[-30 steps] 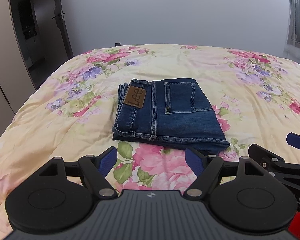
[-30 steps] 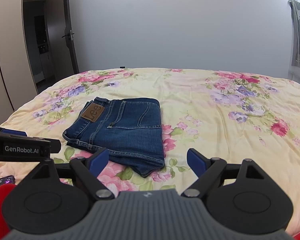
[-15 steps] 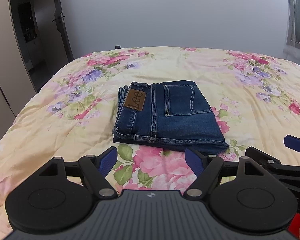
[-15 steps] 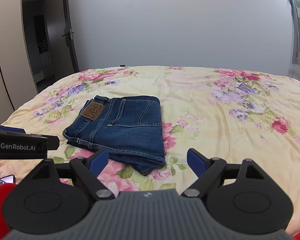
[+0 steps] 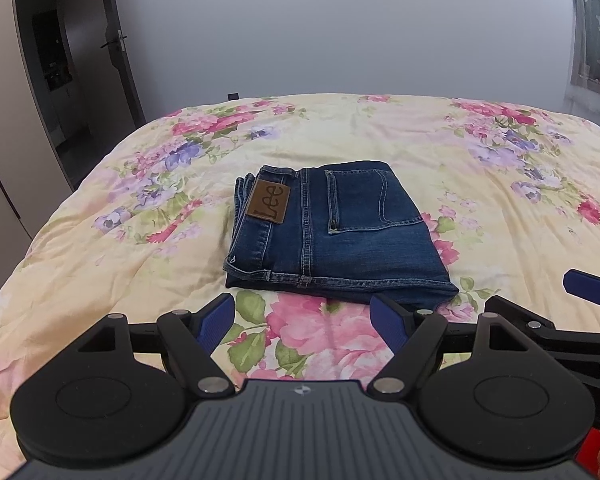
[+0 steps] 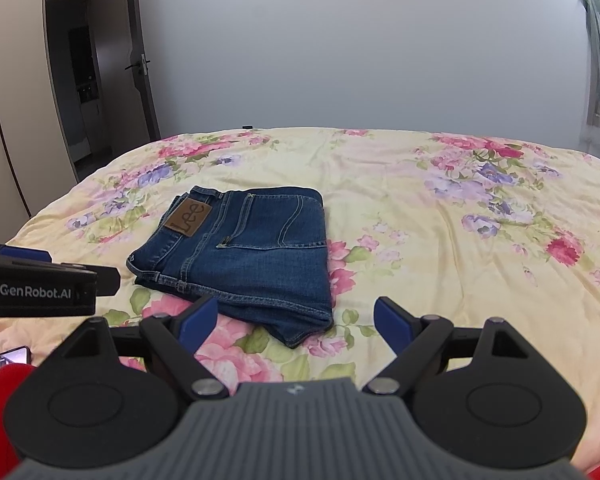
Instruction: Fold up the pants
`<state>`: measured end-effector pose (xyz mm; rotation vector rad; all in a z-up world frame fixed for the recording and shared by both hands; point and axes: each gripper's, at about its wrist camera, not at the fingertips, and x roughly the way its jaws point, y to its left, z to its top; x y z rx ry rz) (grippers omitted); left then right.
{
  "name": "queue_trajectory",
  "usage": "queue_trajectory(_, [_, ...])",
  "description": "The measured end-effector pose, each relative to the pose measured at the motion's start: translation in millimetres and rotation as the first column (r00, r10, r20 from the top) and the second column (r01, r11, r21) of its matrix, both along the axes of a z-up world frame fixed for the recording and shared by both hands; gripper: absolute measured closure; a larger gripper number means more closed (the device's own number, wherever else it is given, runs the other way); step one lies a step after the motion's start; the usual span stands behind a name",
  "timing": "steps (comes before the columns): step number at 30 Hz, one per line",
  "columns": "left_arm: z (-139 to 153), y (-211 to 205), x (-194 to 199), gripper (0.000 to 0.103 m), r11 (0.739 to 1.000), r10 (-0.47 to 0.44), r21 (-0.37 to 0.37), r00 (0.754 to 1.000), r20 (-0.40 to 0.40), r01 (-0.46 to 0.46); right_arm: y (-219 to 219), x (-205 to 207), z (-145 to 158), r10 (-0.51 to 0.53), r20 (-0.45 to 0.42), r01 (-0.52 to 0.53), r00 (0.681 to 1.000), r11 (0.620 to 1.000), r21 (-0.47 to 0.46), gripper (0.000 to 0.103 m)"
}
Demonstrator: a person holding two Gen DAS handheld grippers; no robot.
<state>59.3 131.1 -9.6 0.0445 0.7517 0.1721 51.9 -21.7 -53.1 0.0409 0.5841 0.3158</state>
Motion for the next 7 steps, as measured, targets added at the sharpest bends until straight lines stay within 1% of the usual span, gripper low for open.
queue_trajectory(7, [0.0, -1.6, 1.1, 0.013, 1.0, -0.01, 0.002, 1.0, 0.008, 0.01, -0.7, 1.9, -1.6, 0.002, -0.007, -0.002, 1.0, 1.0, 0.001, 0.021])
